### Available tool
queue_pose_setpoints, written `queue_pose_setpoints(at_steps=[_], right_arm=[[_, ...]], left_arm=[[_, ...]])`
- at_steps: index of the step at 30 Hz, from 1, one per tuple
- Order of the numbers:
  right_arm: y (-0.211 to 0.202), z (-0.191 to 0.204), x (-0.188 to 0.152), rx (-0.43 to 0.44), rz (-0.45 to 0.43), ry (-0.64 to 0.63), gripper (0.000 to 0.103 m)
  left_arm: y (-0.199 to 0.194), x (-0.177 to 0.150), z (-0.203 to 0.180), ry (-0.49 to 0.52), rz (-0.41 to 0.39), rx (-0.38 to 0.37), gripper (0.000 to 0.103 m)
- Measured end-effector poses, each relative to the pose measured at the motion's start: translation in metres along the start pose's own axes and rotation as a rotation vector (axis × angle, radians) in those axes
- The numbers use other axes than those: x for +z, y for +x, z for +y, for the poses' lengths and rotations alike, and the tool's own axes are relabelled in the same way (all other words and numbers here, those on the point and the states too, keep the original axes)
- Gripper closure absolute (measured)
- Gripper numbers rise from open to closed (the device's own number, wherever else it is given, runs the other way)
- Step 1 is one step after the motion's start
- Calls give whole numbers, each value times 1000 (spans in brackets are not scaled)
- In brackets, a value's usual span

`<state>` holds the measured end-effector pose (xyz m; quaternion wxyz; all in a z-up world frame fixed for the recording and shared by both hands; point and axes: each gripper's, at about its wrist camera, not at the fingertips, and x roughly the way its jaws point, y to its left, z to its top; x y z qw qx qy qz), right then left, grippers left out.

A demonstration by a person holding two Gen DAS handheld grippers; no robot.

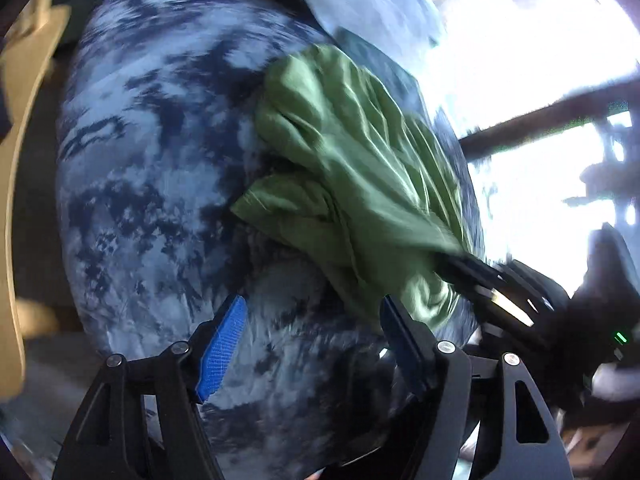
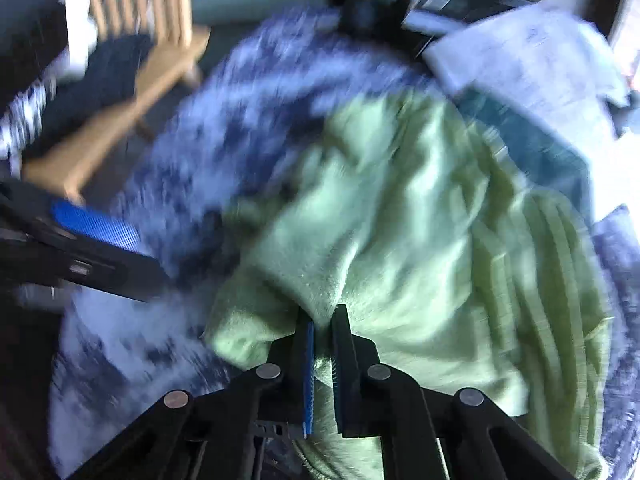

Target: Fold clothes

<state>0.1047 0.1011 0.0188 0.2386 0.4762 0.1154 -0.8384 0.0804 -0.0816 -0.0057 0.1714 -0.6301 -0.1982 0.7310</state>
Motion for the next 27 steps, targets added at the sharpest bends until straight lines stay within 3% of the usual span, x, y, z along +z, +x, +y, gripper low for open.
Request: queue_pose_setpoints(at_steps=[3, 5, 7, 16, 18, 23, 27], right_arm=[[-45, -15, 13, -9, -92, 66, 97], [-71, -20, 20, -17, -144, 94, 97], [-98, -28, 24, -38, -196, 124, 97], [-175, -37, 28, -71, -335, 197, 97], [-183, -35, 28, -78, -347, 200, 97], [-202, -30, 26, -78, -377, 212, 97], [-211, -26, 27, -73, -394, 210, 97]], left_arm=[[-9, 1, -5, -43, -54, -56, 32], [-15, 0, -17, 5, -101, -47, 32], [-20, -8, -37, 109, -164, -8, 32], [-29, -55, -93, 518, -382, -27, 32], [-24, -58, -97, 547, -363, -64, 32], [-7, -84, -111, 636, -362, -46, 32], [10, -101, -122, 707, -399, 30, 32]])
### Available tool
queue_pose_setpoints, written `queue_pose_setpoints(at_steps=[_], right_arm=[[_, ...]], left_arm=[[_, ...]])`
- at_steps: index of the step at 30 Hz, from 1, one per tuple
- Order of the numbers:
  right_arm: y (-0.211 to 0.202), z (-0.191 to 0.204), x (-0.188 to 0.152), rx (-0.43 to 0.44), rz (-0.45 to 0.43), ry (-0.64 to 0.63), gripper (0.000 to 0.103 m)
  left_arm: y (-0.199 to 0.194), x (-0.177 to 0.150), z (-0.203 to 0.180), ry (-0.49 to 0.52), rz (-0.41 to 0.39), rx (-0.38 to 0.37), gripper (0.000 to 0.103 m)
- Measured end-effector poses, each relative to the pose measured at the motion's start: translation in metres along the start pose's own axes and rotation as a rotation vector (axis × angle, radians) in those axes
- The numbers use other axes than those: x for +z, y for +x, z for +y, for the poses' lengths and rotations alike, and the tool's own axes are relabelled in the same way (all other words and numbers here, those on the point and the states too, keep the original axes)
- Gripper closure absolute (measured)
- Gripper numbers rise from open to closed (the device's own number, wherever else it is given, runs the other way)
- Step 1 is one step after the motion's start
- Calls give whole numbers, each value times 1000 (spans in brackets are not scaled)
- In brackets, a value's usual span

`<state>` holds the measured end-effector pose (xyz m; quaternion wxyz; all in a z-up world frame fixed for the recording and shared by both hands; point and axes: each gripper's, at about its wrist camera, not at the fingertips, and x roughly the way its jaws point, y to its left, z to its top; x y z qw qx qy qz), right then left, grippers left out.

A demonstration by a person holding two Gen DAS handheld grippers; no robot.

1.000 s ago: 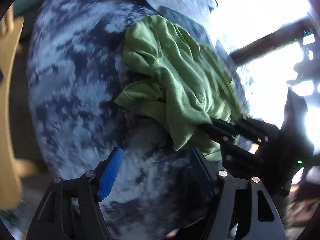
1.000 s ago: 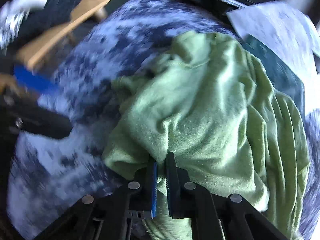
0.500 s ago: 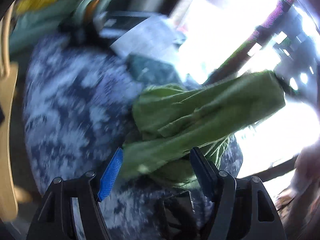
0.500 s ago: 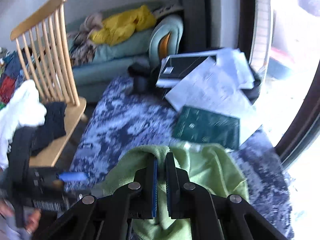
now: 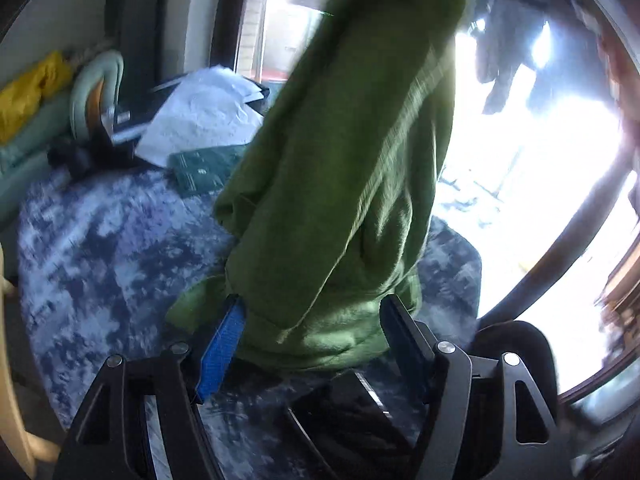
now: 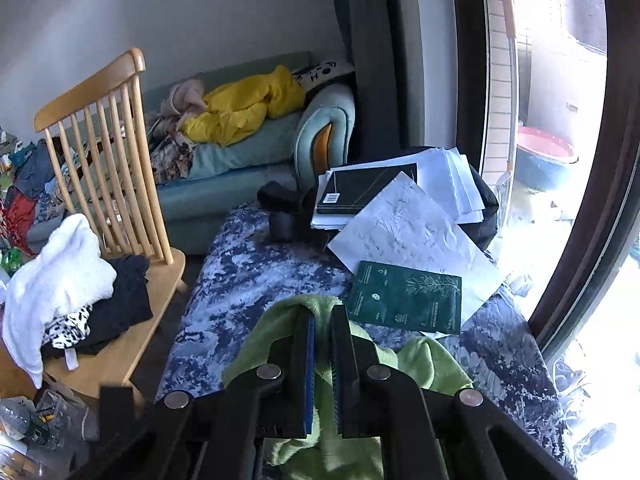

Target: Fold clothes

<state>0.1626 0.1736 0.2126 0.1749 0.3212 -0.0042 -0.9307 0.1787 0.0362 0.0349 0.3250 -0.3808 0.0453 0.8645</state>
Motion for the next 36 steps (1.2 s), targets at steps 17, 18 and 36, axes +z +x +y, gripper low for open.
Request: queue_pose_setpoints(at_steps=[17, 18, 36], right_arm=[[9, -51, -56, -31, 115, 122, 97], [12, -54, -68, -25, 143, 137, 97], [16, -39, -211, -66, 631, 65, 52]], left_arm=[[-18, 6, 58, -235, 21, 127, 100], [-28, 4, 63, -244, 26, 135, 100], [-80, -73, -10, -33, 519, -7, 100]])
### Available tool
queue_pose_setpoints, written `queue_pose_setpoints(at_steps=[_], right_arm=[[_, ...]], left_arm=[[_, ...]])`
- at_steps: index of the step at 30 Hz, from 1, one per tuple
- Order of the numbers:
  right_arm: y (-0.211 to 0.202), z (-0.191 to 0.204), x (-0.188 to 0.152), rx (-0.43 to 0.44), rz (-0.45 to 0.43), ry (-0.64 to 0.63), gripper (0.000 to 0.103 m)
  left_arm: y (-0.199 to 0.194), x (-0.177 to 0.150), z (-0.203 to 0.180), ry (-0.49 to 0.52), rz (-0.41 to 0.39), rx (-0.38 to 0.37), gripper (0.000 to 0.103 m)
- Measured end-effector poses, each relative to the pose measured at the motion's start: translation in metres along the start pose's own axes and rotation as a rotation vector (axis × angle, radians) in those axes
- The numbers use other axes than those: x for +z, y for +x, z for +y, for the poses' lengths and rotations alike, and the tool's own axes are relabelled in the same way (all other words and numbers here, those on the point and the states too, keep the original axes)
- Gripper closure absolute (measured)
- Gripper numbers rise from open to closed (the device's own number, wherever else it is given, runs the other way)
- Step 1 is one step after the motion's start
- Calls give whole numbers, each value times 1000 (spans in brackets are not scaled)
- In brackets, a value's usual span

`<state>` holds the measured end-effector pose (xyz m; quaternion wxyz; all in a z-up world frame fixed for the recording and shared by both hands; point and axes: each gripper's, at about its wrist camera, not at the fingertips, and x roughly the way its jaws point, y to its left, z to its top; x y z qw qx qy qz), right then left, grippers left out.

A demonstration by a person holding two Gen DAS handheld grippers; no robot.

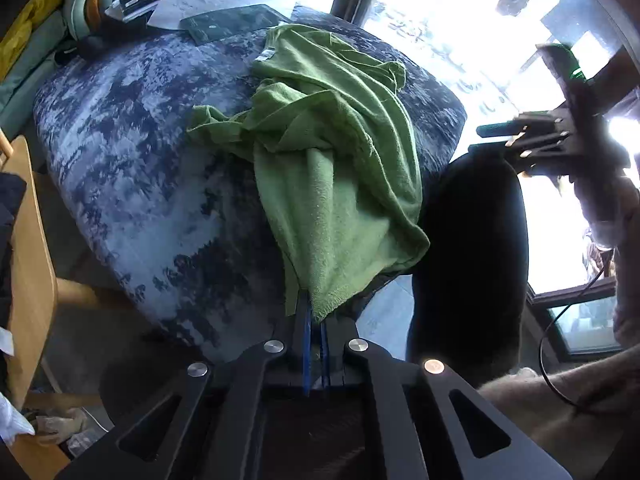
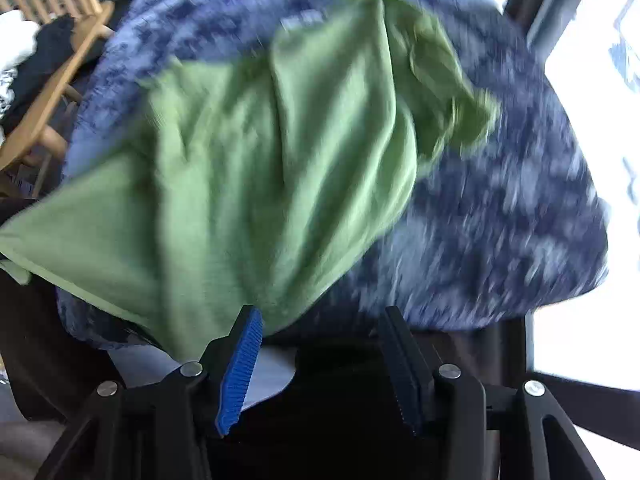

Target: Fold clothes

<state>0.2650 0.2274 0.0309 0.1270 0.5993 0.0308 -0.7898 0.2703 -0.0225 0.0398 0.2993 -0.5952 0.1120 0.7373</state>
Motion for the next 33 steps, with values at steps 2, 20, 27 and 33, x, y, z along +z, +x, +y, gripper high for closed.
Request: queue_pose_setpoints(at_steps=[2, 20, 27, 33], right_arm=[[-9, 9, 9, 40, -35, -16, 50], [52, 52, 107, 135, -54, 8, 99], [-73, -12, 134, 87, -387, 250, 99], [-191, -52, 134, 166, -678, 420, 100]], left_arm=[[1, -1, 0, -9, -3, -9, 100], [-16, 0, 58, -244, -127, 1, 100], [-69, 25, 132, -511, -239, 43, 100], [-202, 51, 160, -627, -537, 96, 100]])
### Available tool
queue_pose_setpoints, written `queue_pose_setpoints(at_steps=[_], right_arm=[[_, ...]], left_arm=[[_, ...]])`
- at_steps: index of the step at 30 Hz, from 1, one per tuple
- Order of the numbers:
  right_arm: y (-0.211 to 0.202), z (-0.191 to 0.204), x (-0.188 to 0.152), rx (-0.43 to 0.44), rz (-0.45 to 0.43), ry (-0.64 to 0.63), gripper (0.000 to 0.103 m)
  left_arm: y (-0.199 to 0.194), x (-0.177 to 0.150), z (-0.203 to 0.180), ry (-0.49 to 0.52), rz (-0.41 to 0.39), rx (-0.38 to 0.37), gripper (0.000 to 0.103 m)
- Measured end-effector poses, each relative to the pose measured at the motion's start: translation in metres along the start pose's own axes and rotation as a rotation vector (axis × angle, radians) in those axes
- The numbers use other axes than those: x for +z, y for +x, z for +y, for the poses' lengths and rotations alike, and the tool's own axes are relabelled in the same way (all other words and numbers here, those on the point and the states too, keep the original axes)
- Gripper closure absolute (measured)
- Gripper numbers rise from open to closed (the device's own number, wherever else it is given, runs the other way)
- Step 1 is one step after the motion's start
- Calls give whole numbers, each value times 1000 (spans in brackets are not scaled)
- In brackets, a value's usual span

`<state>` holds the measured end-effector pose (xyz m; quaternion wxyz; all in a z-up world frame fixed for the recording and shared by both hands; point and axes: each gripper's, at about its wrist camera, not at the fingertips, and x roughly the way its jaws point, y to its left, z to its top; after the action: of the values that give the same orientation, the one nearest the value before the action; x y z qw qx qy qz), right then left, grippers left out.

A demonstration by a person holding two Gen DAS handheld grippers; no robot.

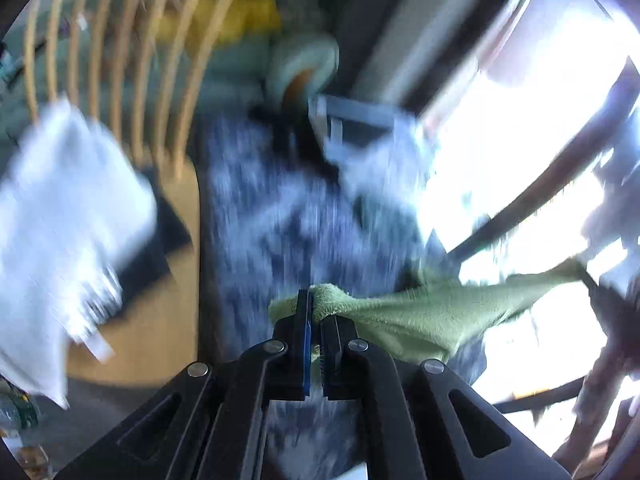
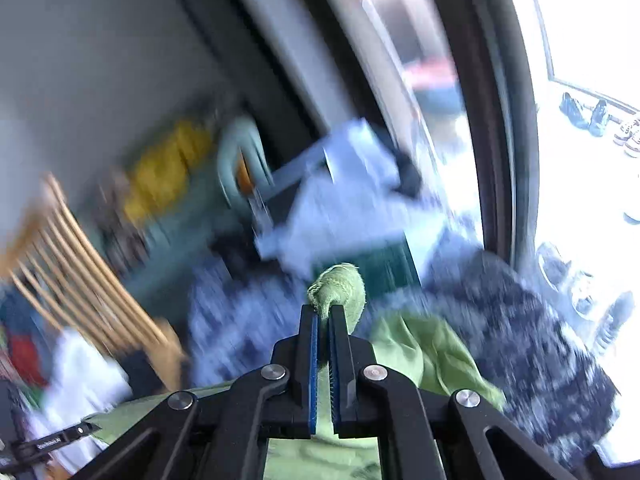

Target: Fold clothes

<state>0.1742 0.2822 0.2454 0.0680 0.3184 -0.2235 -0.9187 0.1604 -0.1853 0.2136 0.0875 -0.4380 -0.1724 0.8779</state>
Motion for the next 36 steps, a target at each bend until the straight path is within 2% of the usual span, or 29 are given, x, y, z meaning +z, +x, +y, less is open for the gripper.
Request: queue_pose_setpoints(at_steps=[2, 6, 10, 14, 18, 23, 27, 32, 36], right_arm=[[-28, 9, 17, 34, -70, 3, 100], [-78, 34, 39, 87, -175, -19, 100], [-123, 60, 48, 114, -265, -66, 100], [-166, 69, 48, 118, -353, -92, 100], [-202, 70, 41, 124, -409, -100, 100], [-234, 75, 19, 84, -437, -147, 100], [-233, 73, 3, 59, -425, -182, 100], [-172, 62, 12, 10, -321, -168, 100], [-90, 41, 27, -22, -208, -127, 100]], left_arm=[[-36, 24, -11, 2, -80, -12, 100], [-110, 52, -47, 57, -223, -4, 100], [-167, 50, -76, 138, -345, 18, 100], [-203, 42, -92, 182, -411, 14, 100], [-220, 34, -97, 206, -410, -5, 100], [-228, 16, -97, 229, -374, -31, 100], [-214, 16, -94, 230, -313, -35, 100], [-160, 39, -90, 207, -239, -8, 100], [-84, 74, -78, 159, -160, 37, 100]])
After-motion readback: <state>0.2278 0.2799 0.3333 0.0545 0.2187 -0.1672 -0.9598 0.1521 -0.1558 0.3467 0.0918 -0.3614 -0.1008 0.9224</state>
